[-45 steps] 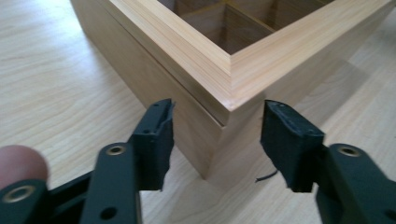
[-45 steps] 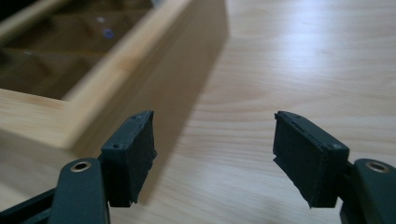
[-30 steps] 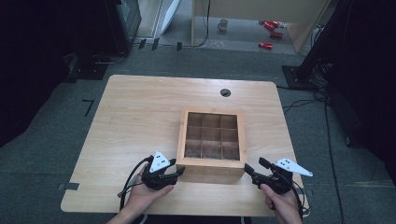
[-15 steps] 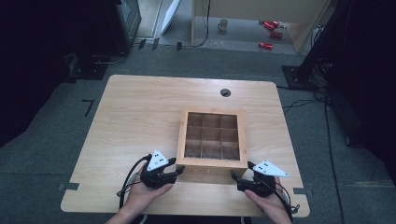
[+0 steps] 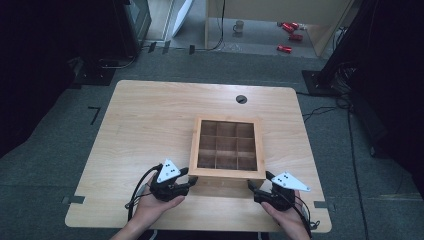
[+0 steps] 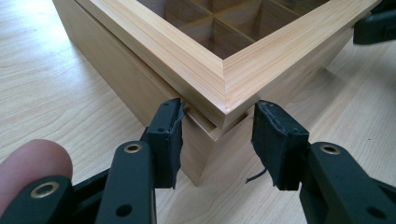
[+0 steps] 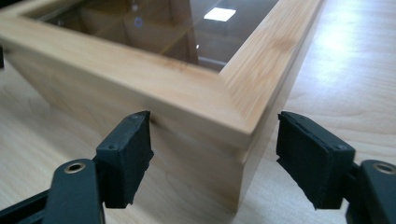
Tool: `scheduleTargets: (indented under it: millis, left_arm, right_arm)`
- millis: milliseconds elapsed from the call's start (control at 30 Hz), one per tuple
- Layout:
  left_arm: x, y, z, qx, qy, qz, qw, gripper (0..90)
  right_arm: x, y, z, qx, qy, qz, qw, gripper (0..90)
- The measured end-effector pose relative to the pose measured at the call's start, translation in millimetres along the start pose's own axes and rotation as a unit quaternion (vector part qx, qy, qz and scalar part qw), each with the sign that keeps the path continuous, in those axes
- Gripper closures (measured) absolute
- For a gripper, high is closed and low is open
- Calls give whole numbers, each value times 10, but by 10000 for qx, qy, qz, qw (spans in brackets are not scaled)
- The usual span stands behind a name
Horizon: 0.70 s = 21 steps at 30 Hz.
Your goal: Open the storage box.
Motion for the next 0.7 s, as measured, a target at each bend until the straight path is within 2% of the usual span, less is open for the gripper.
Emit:
scheduleTargets:
  millis: [167, 200, 300, 333, 500, 533, 567, 600, 667, 700]
  left_arm:
    - [-9, 1, 4, 8, 34, 3, 10000, 533]
    - [-2, -3, 4, -59, 40, 3, 10000, 508]
    - [15, -10, 12, -77, 23, 2, 10000, 372]
    - [50, -21, 26, -113, -58, -49, 9999, 337]
    - [139, -109, 56, -196, -216, 18, 9996, 254]
    - [178, -182, 58, -232, -284, 168, 9992, 245]
    - [178, -182, 58, -232, -284, 168, 9992, 240]
    - [224, -256, 65, -270, -354, 339, 9984, 236]
    - [288, -325, 84, -398, -437, 367, 9976, 225]
    - [288, -325, 84, -398, -437, 367, 9976, 223]
  right_arm:
    - [-5, -6, 13, 72, 102, 9, 9999, 292]
    - [-6, -19, 16, 121, 100, 64, 9999, 293]
    - [-16, -41, 20, 208, 98, 158, 9996, 291]
    - [-23, -40, 23, 202, 117, 163, 9996, 291]
    - [-92, -42, 64, 148, 300, 86, 9994, 289]
    - [-113, -43, 72, 141, 326, 70, 9993, 287]
    - [-135, -43, 78, 134, 364, 62, 9992, 286]
    - [-160, -46, 84, 130, 392, 68, 9991, 285]
    - [-212, -51, 93, 159, 459, 125, 9987, 284]
    - [-240, -53, 96, 178, 479, 142, 9986, 284]
Point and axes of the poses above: each handheld gripper's, and its own axes: z roughly backward along the jaws, x roughly out of its underside, y roughly to its right, the point moved 1 cm from there along -z, roughly forward along the jaws, and after that the axes turned 3 degrees about -x, right-handed, at the moved point
